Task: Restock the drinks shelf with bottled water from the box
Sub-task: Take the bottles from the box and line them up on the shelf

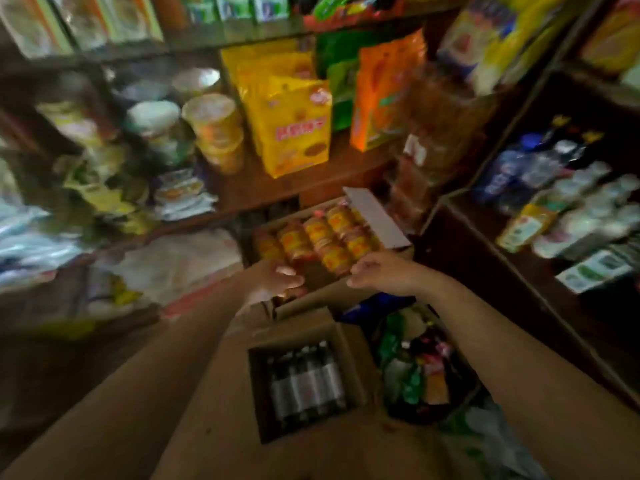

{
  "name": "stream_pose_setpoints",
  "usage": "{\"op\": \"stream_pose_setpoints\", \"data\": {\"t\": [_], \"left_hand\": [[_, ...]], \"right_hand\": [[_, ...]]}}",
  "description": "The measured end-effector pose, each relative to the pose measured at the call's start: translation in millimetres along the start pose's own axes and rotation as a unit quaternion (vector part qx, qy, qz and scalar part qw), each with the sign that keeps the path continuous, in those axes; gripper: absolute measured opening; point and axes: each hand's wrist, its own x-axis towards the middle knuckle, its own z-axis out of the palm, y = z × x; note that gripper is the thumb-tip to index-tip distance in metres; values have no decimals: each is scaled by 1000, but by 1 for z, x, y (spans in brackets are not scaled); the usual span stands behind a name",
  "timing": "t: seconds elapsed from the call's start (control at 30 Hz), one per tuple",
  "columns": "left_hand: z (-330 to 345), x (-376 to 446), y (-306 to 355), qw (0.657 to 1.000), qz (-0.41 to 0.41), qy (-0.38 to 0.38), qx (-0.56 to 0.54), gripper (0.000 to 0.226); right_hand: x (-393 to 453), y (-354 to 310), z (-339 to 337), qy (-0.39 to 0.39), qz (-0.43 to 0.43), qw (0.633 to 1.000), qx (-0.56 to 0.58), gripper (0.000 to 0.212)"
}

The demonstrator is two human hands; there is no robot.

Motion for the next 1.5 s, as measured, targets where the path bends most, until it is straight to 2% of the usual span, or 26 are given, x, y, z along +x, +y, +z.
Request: {"op": "stream_pose_setpoints", "data": {"t": [0.1, 0.2, 0.3, 0.33, 0.4, 0.47, 0.53, 0.63, 0.67, 0.73, 0.87, 0.93, 1.0, 1.07, 1.13, 1.23, 1.37, 1.5], "left_hand": [[4, 34, -79, 994, -82, 5, -72, 38], [29, 69, -148, 978, -147, -1, -150, 30], [70, 99, -200, 962, -191, -2, -196, 28], [85, 111, -215, 955, -209, 2, -212, 26], [113, 135, -244, 939, -244, 7, -242, 11], [140, 155, -272, 925, -265, 10, -272, 10], [165, 176, -301, 918, -272, 7, -289, 9], [200, 209, -337, 911, -285, -1, -298, 28], [211, 220, -347, 910, -290, -6, -296, 35], [229, 239, -363, 910, -288, -25, -297, 49], [265, 274, -396, 909, -284, -53, -300, 53], [278, 288, -405, 907, -290, -64, -298, 57], [286, 304, -411, 914, -287, -68, -279, 63], [287, 316, -415, 920, -294, -76, -246, 66], [286, 321, -421, 914, -305, -86, -254, 63], [285, 317, -427, 914, -301, -78, -262, 57], [286, 303, -421, 917, -282, -56, -275, 57], [274, 287, -400, 925, -255, -53, -277, 53]], "right_hand": [[54, 7, 60, -68, 0, 998, 19, 25], [101, 28, 113, -115, 53, 992, -4, 44], [146, 62, 168, -153, 90, 984, -19, 39], [160, 76, 184, -151, 103, 983, -13, 38], [184, 102, 213, -140, 118, 983, -1, 17], [207, 127, 241, -117, 151, 981, 16, 36], [235, 151, 267, -109, 166, 980, 24, 34], [278, 188, 306, -106, 178, 977, 51, 13], [290, 198, 317, -97, 182, 977, 61, 14], [312, 213, 336, -81, 187, 977, 65, 26], [355, 245, 377, -70, 197, 976, 58, 47], [366, 254, 393, -77, 181, 980, 12, 51], [375, 261, 405, -100, 152, 979, -94, 59], [382, 264, 410, -128, 145, 966, -171, 76], [386, 263, 407, -150, 168, 958, -176, 94], [386, 263, 403, -140, 156, 966, -152, 86], [367, 262, 398, -78, 136, 985, -66, 98], [345, 250, 368, -59, 72, 996, -7, 77]]}}
